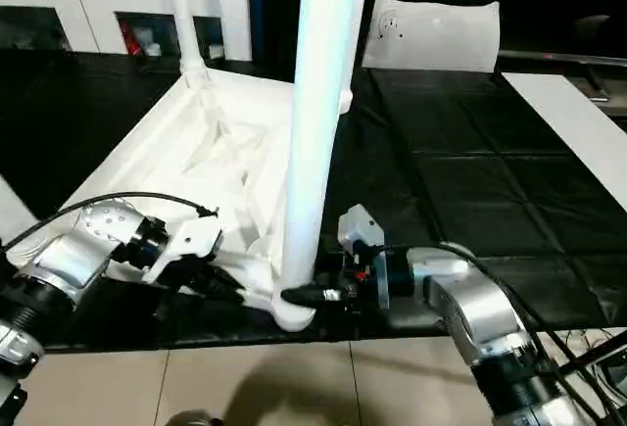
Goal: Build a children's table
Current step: Rotate leg to tighten
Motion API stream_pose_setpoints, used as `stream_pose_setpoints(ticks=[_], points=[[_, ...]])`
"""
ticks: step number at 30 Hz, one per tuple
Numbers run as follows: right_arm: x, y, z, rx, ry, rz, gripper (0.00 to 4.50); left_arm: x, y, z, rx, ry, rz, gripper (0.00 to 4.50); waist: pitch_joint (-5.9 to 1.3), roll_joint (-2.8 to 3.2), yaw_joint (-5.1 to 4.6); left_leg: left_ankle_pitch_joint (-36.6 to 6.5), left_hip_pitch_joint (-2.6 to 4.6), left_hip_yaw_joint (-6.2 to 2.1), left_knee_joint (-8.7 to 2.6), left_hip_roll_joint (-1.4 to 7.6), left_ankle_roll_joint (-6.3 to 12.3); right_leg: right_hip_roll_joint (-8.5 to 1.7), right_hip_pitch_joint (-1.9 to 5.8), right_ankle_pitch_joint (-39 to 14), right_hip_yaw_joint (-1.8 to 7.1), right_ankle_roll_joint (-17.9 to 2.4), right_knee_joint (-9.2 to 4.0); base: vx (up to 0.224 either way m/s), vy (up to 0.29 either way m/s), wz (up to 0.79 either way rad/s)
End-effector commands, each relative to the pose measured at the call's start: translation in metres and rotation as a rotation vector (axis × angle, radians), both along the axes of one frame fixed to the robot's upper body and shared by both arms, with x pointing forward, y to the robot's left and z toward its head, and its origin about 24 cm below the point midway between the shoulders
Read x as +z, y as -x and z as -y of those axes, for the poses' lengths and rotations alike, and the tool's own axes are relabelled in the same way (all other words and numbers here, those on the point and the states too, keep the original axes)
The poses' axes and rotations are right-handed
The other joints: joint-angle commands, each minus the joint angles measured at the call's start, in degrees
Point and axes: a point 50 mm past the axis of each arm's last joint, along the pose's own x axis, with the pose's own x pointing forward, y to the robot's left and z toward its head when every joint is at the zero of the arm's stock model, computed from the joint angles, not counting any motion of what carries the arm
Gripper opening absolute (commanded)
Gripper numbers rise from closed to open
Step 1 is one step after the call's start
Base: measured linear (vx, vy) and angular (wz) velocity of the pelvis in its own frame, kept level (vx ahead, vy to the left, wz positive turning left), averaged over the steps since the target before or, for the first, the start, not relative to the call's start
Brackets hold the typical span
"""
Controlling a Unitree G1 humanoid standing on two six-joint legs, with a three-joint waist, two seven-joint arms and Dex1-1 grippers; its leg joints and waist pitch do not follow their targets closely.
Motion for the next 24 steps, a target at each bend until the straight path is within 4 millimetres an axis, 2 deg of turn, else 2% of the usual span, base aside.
stream_pose_setpoints(ticks=[1, 3, 4, 5, 6, 7, 8, 9, 10, 11, 12, 14, 15, 16, 18, 19, 20, 21, 24], points=[[-0.009, 0.002, -0.018, -0.089, 0.006, -0.026, 2.04, 0.004, -0.009, 0.026, 0.148, 0.107, 0.050, 0.00, -2.95, 0.30, -0.49, -15.52, 0.71, -0.47, -4.44, 1.69, -1.51, -4.59, 1.76, -17.34, 2.62, -10.34, -5.66, 0.000, 0.000, 0.00], [-0.013, 0.000, -0.025, -0.200, 0.013, -0.029, 2.03, 0.006, -0.013, 0.038, 0.235, 0.144, 0.061, 0.00, -2.79, 0.29, -1.08, -17.61, 1.03, -0.73, -4.48, 1.52, -2.46, -4.75, 1.29, -23.88, 2.50, -8.51, -6.22, 0.000, 0.000, 0.00], [-0.013, 0.000, -0.025, -0.200, 0.013, -0.029, 2.01, 0.006, -0.013, 0.038, 0.235, 0.144, 0.061, 0.00, -2.82, 0.20, -1.27, -17.63, 0.93, -0.82, -4.51, 1.46, -2.48, -4.78, 1.38, -25.05, 2.47, -7.96, -6.33, 0.000, 0.000, 0.00], [-0.014, -0.003, -0.032, -0.261, 0.008, -0.034, 1.99, 0.006, -0.016, 0.046, 0.278, 0.151, 0.075, 0.00, -2.81, 0.02, -1.78, -16.73, 0.28, -0.98, -4.64, 1.33, -2.32, -4.74, 1.77, -25.84, 2.41, -6.81, -6.40, 0.000, 0.000, 0.00], [-0.014, -0.006, -0.038, -0.319, 0.006, -0.036, 1.98, 0.007, -0.018, 0.052, 0.321, 0.157, 0.089, 0.00, -2.71, 0.15, -2.15, -17.03, 0.20, -1.03, -4.69, 1.22, -2.27, -4.63, 1.53, -27.91, 2.22, -5.73, -6.67, 0.000, 0.000, 0.00], [-0.013, -0.011, -0.045, -0.382, -0.002, -0.043, 1.98, 0.008, -0.021, 0.059, 0.361, 0.163, 0.102, 0.00, -2.82, 0.26, -2.46, -17.47, 0.55, -1.01, -4.45, 1.20, -2.28, -4.72, 1.11, -28.79, 2.36, -5.41, -6.93, 0.000, 0.000, 0.00], [-0.013, -0.014, -0.049, -0.428, -0.006, -0.049, 1.98, 0.008, -0.023, 0.063, 0.388, 0.165, 0.115, 0.00, -2.82, 0.26, -2.46, -17.47, 0.55, -1.01, -4.45, 1.20, -2.28, -4.72, 1.11, -28.79, 2.36, -5.41, -6.93, 0.000, 0.000, 0.00], [-0.013, -0.017, -0.052, -0.461, -0.008, -0.053, 1.98, 0.009, -0.025, 0.066, 0.407, 0.166, 0.124, 0.00, -2.92, 0.13, -2.86, -17.44, 0.61, -1.05, -4.31, 1.04, -2.18, -4.70, 0.91, -29.19, 2.36, -5.45, -7.03, 0.000, 0.000, 0.00], [-0.013, -0.020, -0.056, -0.498, -0.007, -0.057, 1.97, 0.009, -0.026, 0.069, 0.427, 0.168, 0.134, 0.00, -3.18, 0.15, -3.08, -15.42, 0.23, -1.05, -4.31, 1.07, -1.98, -4.57, 1.26, -26.37, 2.52, -5.55, -6.74, 0.000, 0.000, 0.00], [-0.013, -0.023, -0.059, -0.540, -0.008, -0.064, 1.97, 0.010, -0.028, 0.073, 0.443, 0.172, 0.138, 0.00, -3.13, 0.35, -3.36, -14.76, 0.10, -0.99, -4.45, 1.14, -1.80, -4.30, 1.13, -23.44, 2.53, -6.20, -6.49, 0.000, 0.000, 0.00], [-0.013, -0.030, -0.066, -0.625, -0.005, -0.080, 1.97, 0.011, -0.030, 0.079, 0.470, 0.170, 0.156, 0.00, -3.03, 0.54, -3.67, -15.57, 0.13, -0.91, -4.43, 1.02, -1.96, -4.22, 0.99, -23.04, 2.50, -6.62, -6.50, 0.000, 0.000, 0.00], [-0.012, -0.037, -0.075, -0.695, 0.013, -0.095, 1.97, 0.013, -0.033, 0.085, 0.485, 0.165, 0.183, 0.00, -3.12, 0.55, -4.00, -16.22, 0.23, -0.98, -4.42, 0.92, -2.18, -4.21, 0.96, -23.31, 2.47, -6.77, -6.50, 0.000, 0.000, 0.00], [-0.011, -0.040, -0.080, -0.710, 0.012, -0.096, 1.97, 0.015, -0.035, 0.087, 0.494, 0.162, 0.198, 0.00, -3.22, 0.73, -4.38, -15.45, 0.06, -1.03, -4.44, 0.90, -2.34, -4.12, 1.16, -20.90, 2.55, -7.14, -6.39, 0.000, 0.000, 0.00], [-0.010, -0.040, -0.081, -0.710, 0.001, -0.093, 1.97, 0.015, -0.035, 0.087, 0.494, 0.160, 0.206, 0.00, -3.27, 0.78, -4.32, -15.42, 0.22, -0.92, -4.35, 0.92, -2.21, -4.07, 1.10, -19.93, 2.62, -7.23, -6.35, 0.000, 0.000, 0.00], [-0.008, -0.040, -0.081, -0.705, -0.016, -0.088, 1.97, 0.016, -0.037, 0.086, 0.489, 0.148, 0.220, 0.00, -3.37, 0.86, -4.16, -13.84, 0.05, -0.79, -4.32, 1.03, -1.47, -4.04, 1.43, -14.57, 2.79, -8.30, -5.92, 0.000, 0.000, 0.00], [-0.007, -0.038, -0.081, -0.703, -0.041, -0.097, 2.53, 0.016, -0.037, 0.084, 0.487, 0.138, 0.233, 0.00, -3.44, 0.86, -4.15, -13.19, -0.01, -0.76, -4.27, 1.03, -1.32, -4.02, 1.55, -13.02, 2.80, -8.65, -5.75, 0.000, 0.000, 0.00], [-0.006, -0.037, -0.078, -0.699, -0.063, -0.099, 2.53, 0.016, -0.038, 0.080, 0.482, 0.128, 0.241, 0.00, -3.50, 0.88, -4.13, -12.51, -0.06, -0.74, -4.26, 1.03, -1.16, -3.99, 1.66, -11.54, 2.80, -8.92, -5.62, 0.000, 0.000, 0.00], [-0.006, -0.035, -0.075, -0.700, -0.073, -0.095, 2.53, 0.015, -0.038, 0.077, 0.479, 0.124, 0.246, 0.00, -3.56, 0.64, -4.01, -11.18, -0.09, -0.57, -4.23, 1.00, -0.47, -4.00, 1.90, -8.83, 2.82, -9.36, -5.54, 0.000, 0.000, 0.00], [-0.008, -0.031, -0.060, -0.690, -0.055, -0.056, 2.94, 0.014, -0.036, 0.068, 0.456, 0.127, 0.246, 0.00, -3.56, 0.92, -3.83, -10.24, -0.05, -0.56, -4.32, 1.08, 0.02, -4.07, 1.98, -7.49, 2.75, -9.94, -5.43, 0.000, 0.000, 0.00]])
